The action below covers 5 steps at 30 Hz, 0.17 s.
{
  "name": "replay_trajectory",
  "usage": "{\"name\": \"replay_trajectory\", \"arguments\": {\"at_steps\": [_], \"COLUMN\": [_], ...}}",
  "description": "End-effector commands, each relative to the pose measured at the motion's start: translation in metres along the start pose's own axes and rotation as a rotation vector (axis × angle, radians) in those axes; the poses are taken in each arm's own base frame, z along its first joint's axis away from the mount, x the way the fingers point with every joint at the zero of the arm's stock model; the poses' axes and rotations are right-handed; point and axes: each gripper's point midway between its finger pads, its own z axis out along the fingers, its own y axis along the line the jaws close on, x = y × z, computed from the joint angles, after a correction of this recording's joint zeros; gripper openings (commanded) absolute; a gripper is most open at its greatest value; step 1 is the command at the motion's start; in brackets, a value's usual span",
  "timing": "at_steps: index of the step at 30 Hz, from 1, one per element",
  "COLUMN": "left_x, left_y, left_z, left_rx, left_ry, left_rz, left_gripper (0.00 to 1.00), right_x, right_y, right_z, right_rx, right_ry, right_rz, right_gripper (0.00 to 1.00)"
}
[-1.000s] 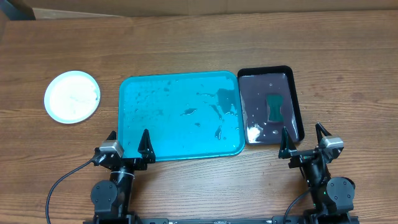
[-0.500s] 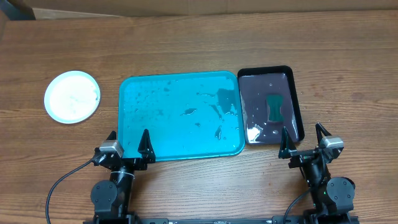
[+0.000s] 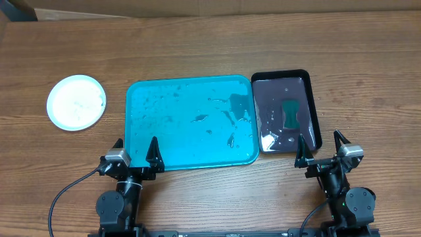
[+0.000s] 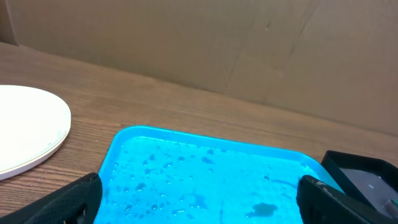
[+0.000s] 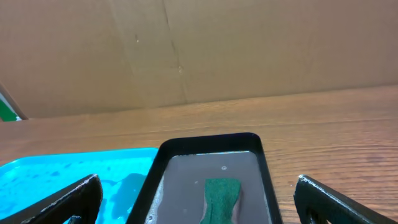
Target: Clean dirty plates on tray and stack at the side
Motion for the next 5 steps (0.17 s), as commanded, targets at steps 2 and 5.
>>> {"name": "replay_trajectory", "arguments": {"at_steps": [2,5], "left_x": [0.0004,0.0004], "left_y": [-0.0010,-0.0010], "left_z": [-0.0003,-0.0003], "left_rx": [0.003,0.003], "left_ry": [-0.003,-0.003], "left_rz": [-0.005,-0.005], "left_gripper": [1.00,1.00], "right_x": [0.0015,0.0015], "right_y": [-0.0003,-0.0003], "right_z": [0.0002,0.0002], "right_rx": [-0.002,-0.002], "right_ry": [-0.005,-0.005], "right_rz": [0.004,0.004], "right_gripper": [1.00,1.00]}}
